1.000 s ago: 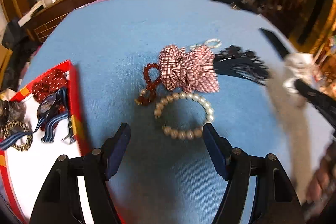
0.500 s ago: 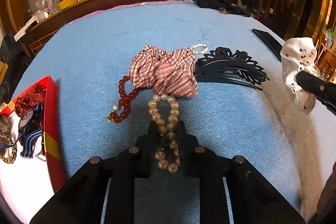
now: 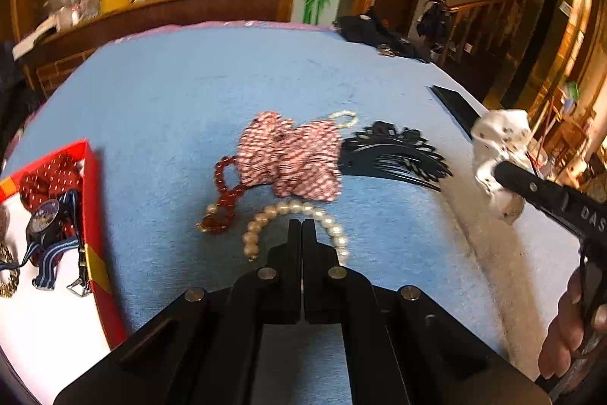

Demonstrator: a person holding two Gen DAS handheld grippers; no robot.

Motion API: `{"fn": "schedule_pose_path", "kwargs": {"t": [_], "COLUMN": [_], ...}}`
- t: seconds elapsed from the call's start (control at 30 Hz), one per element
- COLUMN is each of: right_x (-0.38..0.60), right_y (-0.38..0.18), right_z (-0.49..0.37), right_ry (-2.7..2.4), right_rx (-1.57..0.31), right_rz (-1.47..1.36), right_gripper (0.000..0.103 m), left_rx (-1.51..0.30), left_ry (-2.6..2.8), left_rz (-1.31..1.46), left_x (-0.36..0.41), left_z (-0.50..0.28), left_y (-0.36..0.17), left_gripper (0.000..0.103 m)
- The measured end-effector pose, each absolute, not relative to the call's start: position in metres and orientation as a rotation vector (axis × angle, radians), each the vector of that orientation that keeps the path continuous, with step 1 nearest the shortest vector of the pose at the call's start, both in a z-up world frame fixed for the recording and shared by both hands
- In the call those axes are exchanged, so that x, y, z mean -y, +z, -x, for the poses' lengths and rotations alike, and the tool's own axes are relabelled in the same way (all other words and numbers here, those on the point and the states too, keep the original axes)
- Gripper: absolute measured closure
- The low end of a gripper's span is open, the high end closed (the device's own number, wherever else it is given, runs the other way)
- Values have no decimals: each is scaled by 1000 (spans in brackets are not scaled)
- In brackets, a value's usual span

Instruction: Organize jewelry

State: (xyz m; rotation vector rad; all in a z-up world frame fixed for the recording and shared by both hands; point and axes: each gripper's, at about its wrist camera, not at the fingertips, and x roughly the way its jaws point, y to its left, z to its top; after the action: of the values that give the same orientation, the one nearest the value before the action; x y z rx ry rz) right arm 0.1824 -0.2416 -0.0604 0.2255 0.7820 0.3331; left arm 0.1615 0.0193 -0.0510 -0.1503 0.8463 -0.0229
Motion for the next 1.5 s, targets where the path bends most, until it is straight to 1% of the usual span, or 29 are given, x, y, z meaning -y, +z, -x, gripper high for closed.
{"fn": "schedule_pose_path", "kwargs": {"t": [0.07,0.1,0.13,0.2,0.33,0.4,0.43,0.47,0.5,0.63,0.87,1.03,1.2,1.23,1.27,1.37,1.5], "right_x": [242,242,241,241,240,240,240,239,239,240,241,239,238,237,237,235,232], "right_y": [-60,-60,-60,-60,-59,-58,-58,-58,-58,-58,-57,-58,-58,-59,-59,-59,-60], "right_z": [-183,-182,-183,-182,-180,-179,-179,-179,-179,-179,-178,-179,-179,-180,-180,-180,-180], "right_ry": [337,340,340,344,359,365,367,369,371,372,376,375,380,381,383,388,389], "right_rx": [-784,-784,-784,-781,-776,-775,-775,-776,-775,-770,-763,-770,-765,-766,-767,-766,-766], "right_rz": [-230,-230,-230,-230,-232,-235,-236,-237,-238,-240,-249,-240,-235,-232,-232,-225,-215], "right_gripper": [83,82,82,82,82,82,82,82,82,82,82,82,82,82,82,82,82], "left_rx": [-877,-897,-905,-892,-932,-906,-906,-907,-907,-884,-705,-704,-605,-584,-562,-514,-534], "left_ry": [2,5,15,41,89,114,112,95,79,2,-66,-81,-101,-103,-104,-86,-89], "left_rz": [160,155,146,114,94,38,31,35,40,60,96,137,142,140,136,99,79], "left_x": [-23,-22,-21,-17,-18,-10,-8,-6,-5,0,0,-7,-5,-3,-2,2,6], "left_z": [-166,-167,-166,-165,-171,-170,-170,-170,-170,-163,-145,-148,-133,-130,-127,-119,-121], "left_y": [-55,-59,-60,-61,-71,-73,-73,-73,-71,-67,-33,-29,-9,-6,-3,4,3], "left_gripper": [95,83,66,56,56,55,59,67,95,94,94,94,94,96,102,103,103]}}
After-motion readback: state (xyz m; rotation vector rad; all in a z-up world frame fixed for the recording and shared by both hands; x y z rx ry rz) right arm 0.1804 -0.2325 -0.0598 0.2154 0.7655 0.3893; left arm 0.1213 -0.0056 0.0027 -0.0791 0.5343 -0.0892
